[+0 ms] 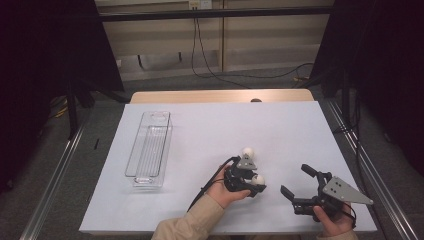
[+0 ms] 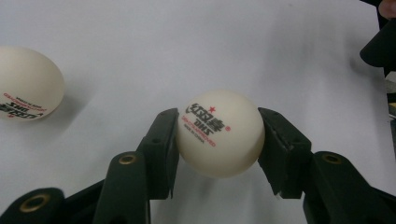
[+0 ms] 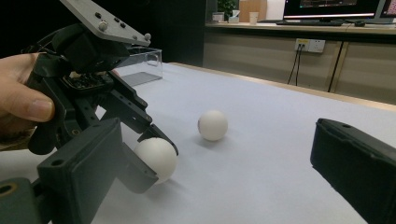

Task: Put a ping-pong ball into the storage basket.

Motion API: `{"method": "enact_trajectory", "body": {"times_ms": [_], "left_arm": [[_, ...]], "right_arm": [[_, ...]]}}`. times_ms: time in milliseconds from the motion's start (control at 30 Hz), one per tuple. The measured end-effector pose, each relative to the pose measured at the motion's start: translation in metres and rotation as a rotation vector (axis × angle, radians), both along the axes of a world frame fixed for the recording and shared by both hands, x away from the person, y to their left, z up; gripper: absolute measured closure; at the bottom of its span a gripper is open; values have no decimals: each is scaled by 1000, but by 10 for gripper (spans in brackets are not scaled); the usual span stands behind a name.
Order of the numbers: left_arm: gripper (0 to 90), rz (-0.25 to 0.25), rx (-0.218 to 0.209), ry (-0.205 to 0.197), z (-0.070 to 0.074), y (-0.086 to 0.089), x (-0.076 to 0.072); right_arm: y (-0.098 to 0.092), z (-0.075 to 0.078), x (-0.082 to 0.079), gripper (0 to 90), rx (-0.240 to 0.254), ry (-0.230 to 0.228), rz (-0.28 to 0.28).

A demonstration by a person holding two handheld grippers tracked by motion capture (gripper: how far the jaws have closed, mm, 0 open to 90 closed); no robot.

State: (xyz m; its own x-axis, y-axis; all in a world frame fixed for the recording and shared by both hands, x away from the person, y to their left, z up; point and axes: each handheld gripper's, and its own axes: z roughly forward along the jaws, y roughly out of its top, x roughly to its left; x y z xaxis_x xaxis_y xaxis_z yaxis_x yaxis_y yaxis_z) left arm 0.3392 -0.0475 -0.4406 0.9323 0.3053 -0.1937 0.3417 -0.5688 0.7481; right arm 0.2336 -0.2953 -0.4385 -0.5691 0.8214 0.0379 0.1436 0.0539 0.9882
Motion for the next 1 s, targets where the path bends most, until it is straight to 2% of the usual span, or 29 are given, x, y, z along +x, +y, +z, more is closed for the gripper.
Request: {"method": "enact_trajectory", "body": {"times_ms": [133,1000], "left_arm": [[509,0,-10,-2,3,3,1],[510,22,-8,13,11,19,5]], "right_arm": [[0,0,0,24,1,-2,0],[0,1,-1,24,0,-2,3]]}}
